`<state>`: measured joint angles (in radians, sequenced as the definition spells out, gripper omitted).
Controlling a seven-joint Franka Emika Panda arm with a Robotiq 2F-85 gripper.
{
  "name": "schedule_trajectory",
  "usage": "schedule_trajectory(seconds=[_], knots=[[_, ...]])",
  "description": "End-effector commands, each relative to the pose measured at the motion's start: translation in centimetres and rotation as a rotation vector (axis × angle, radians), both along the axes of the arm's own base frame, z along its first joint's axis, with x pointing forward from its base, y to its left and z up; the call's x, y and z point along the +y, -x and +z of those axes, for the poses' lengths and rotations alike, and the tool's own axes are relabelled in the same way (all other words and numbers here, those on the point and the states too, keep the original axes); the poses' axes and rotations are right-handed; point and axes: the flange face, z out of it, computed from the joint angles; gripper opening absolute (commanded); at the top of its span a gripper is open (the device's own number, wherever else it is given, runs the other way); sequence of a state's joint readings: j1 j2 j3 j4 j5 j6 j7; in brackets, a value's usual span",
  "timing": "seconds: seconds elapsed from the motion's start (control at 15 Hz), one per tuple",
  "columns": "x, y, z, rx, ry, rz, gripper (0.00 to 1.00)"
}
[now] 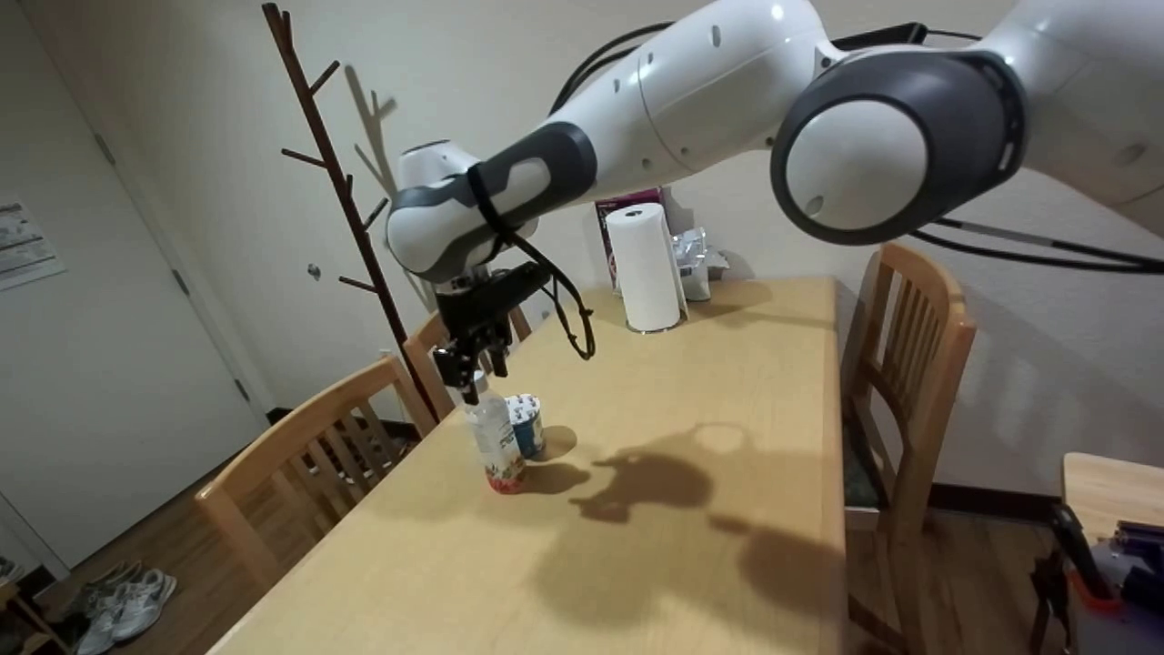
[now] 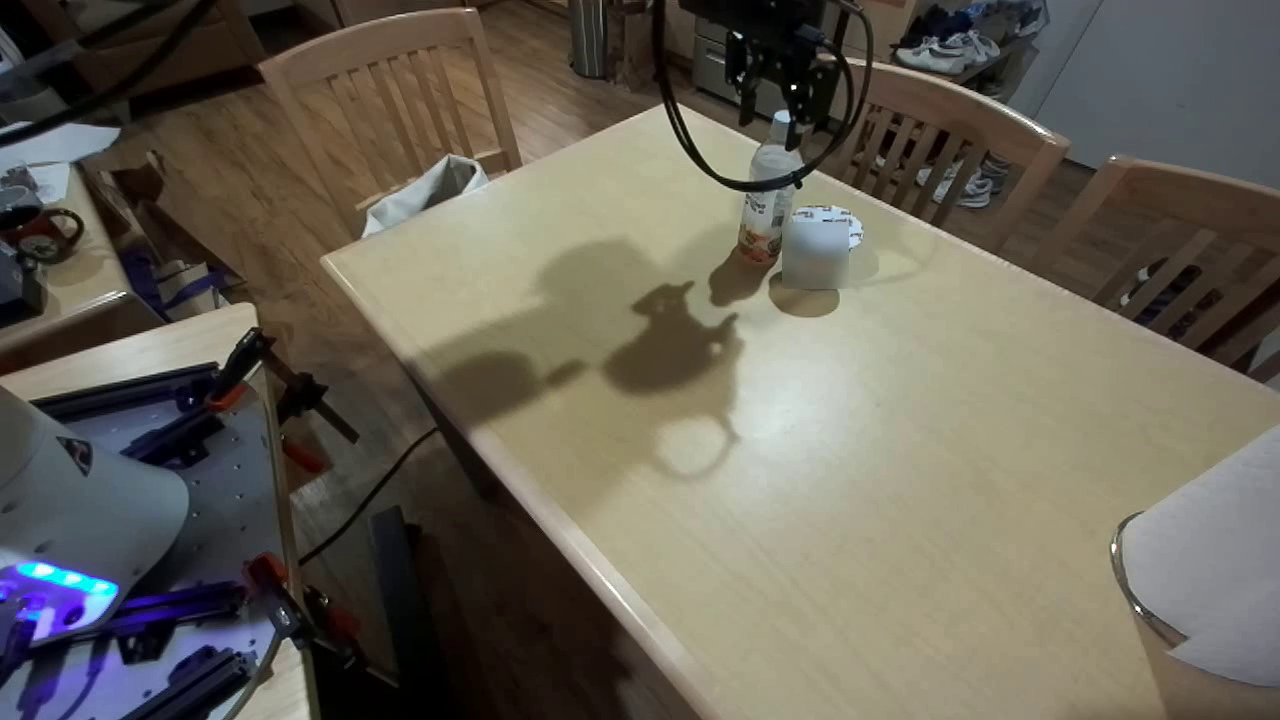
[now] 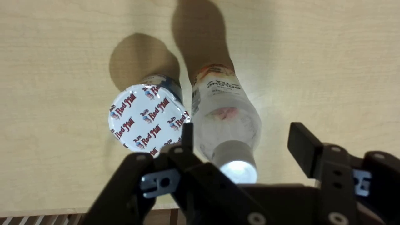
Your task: Move the bottle forward
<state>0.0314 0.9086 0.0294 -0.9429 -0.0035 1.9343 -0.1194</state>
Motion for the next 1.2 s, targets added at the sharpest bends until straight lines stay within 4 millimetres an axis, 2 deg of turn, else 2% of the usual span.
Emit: schedule_trajectory(seconds=[0.0, 0.07, 0.13, 0.2, 0.27, 0.47, 1.13], knots=[[-0.20, -0.66, -0.02, -0.016, 0.031, 0.038, 0.48], [-0.22, -0.71, -0.09, -0.018, 0.035, 0.042, 0.42], [-0.30, -0.83, -0.13, -0.028, 0.038, 0.031, 0.69], [-0.35, -0.77, -0.13, -0.022, 0.039, 0.037, 0.81], [-0.39, -0.80, -0.12, -0.024, 0.041, 0.037, 0.81], [-0.44, -0.90, 0.08, -0.032, 0.043, 0.040, 0.98], [-0.53, -1.41, 0.45, -0.032, 0.022, 0.055, 1.00]])
